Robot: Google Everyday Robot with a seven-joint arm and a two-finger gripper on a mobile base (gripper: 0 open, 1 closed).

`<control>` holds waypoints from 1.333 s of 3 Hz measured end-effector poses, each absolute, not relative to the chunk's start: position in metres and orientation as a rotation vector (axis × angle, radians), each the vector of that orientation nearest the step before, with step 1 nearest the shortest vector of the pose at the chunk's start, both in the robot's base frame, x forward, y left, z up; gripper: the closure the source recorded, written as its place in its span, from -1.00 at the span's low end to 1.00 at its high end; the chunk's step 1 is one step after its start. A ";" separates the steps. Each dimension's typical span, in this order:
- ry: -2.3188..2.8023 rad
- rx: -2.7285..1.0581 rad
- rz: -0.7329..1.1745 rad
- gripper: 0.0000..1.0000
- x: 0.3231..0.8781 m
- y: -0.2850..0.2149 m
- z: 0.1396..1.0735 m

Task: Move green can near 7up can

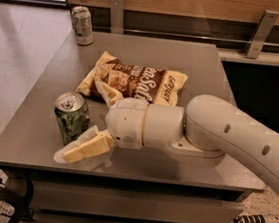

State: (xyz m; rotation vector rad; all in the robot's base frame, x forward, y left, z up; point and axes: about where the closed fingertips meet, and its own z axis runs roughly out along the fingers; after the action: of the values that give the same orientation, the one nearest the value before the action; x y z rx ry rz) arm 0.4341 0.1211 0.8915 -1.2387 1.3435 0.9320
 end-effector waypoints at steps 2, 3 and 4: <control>1.271 -1.215 1.017 -0.47 0.443 0.159 0.870; 1.268 -1.218 1.018 -0.04 0.442 0.160 0.871; 1.266 -1.222 1.019 0.45 0.441 0.162 0.872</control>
Offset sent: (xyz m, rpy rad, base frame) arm 0.0138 0.0480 -0.0320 0.1042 0.0117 0.0638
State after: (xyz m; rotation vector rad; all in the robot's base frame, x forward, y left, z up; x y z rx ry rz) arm 0.4406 0.1619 0.8715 -1.2219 1.2657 1.0190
